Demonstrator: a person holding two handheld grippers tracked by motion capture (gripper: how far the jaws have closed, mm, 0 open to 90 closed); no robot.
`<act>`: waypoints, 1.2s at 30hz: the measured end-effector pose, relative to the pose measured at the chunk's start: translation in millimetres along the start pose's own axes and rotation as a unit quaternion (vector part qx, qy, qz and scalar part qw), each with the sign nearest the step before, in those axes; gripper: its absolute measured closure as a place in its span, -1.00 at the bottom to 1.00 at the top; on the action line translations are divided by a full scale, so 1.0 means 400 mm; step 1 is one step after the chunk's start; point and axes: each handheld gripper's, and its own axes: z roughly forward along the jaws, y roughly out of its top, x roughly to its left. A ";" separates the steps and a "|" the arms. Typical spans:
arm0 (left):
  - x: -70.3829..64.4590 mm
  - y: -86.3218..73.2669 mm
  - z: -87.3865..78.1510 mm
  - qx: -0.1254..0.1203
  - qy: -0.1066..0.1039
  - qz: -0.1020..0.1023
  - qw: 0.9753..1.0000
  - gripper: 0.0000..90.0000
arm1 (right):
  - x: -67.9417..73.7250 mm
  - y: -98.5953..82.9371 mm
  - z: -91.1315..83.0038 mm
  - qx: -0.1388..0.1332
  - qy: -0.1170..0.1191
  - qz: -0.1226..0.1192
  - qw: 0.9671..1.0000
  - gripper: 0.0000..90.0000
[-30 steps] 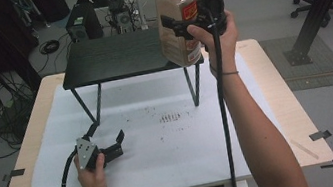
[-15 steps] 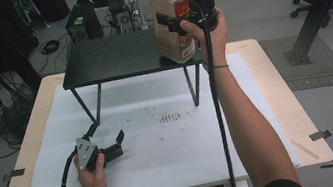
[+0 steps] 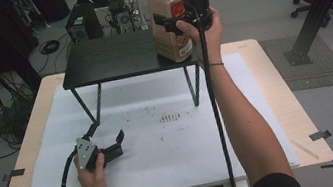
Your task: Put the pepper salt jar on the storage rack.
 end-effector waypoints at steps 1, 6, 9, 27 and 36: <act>0.000 0.000 0.000 0.000 0.000 0.000 1.000 -0.99 | 0.000 -0.001 0.001 0.000 -0.001 0.000 1.000 -0.46; 0.000 0.000 0.000 0.000 0.000 -0.001 1.000 -0.99 | -0.001 -0.002 0.006 -0.001 0.000 -0.005 1.000 -0.46; 0.000 0.000 0.000 -0.001 0.000 -0.001 1.000 -0.99 | -0.001 -0.005 0.007 -0.005 -0.001 -0.004 1.000 -0.46; 0.000 0.000 0.000 -0.001 0.000 0.000 1.000 -0.99 | -0.001 -0.021 0.002 -0.023 -0.008 -0.005 1.000 -0.46; 0.000 0.000 0.000 -0.001 0.000 0.000 1.000 -0.99 | -0.002 -0.023 0.003 -0.026 -0.006 -0.006 1.000 -0.47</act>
